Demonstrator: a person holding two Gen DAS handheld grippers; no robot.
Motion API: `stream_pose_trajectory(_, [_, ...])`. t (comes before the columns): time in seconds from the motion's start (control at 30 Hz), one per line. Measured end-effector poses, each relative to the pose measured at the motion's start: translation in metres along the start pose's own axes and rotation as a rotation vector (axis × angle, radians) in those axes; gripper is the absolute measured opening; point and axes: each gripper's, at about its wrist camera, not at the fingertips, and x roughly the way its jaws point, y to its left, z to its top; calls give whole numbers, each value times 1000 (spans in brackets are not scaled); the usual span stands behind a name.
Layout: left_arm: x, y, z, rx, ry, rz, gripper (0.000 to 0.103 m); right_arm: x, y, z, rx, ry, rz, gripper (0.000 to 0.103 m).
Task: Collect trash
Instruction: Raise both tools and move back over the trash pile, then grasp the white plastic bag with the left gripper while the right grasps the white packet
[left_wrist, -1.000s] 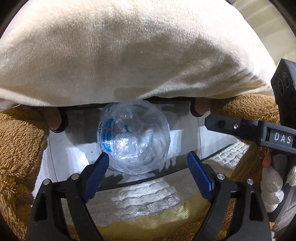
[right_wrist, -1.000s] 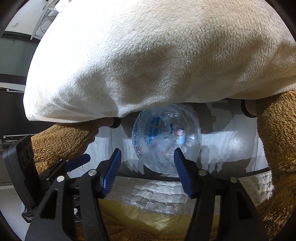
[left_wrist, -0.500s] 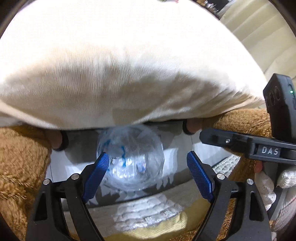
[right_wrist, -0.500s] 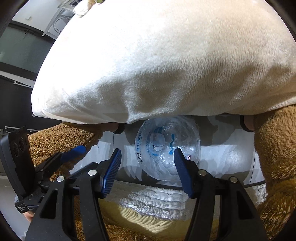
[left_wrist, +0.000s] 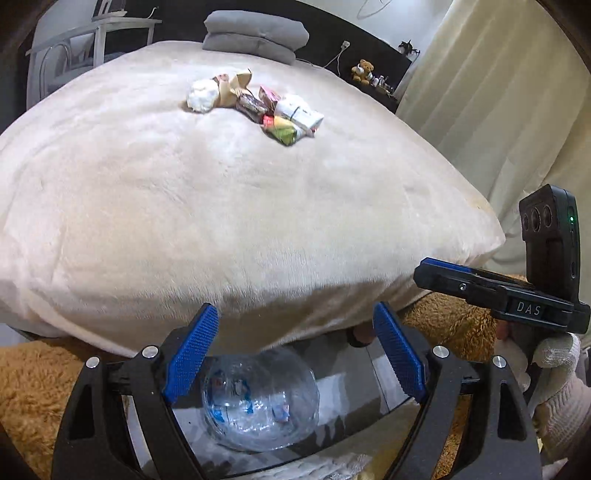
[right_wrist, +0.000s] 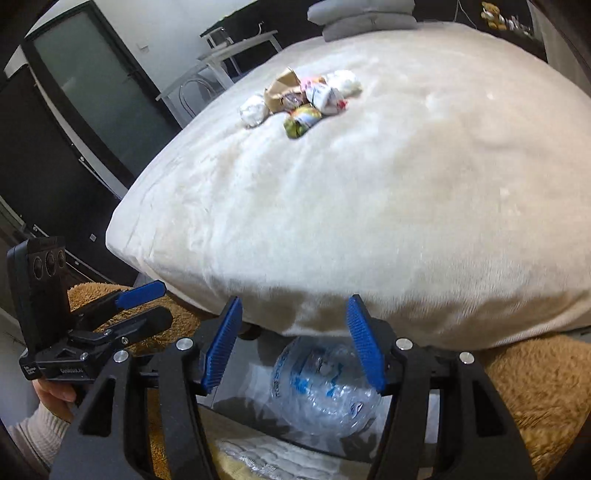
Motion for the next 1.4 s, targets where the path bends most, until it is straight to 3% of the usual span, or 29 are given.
stream_pose_trajectory(0.2, [-10, 9, 32, 33, -51, 36, 84, -4, 0, 38, -73, -73, -37, 59])
stream_pose_trajectory(0.57, [-4, 30, 105, 68, -102, 85, 84, 32, -24, 124, -49, -78, -24, 59])
stream_pose_trajectory(0.9, [32, 65, 171, 75, -105, 112, 84, 75, -38, 177, -53, -58, -44, 59])
stream_pose_trajectory(1.4, [110, 112, 225, 78, -69, 186, 84, 148, -55, 224, -42, 16, -17, 59])
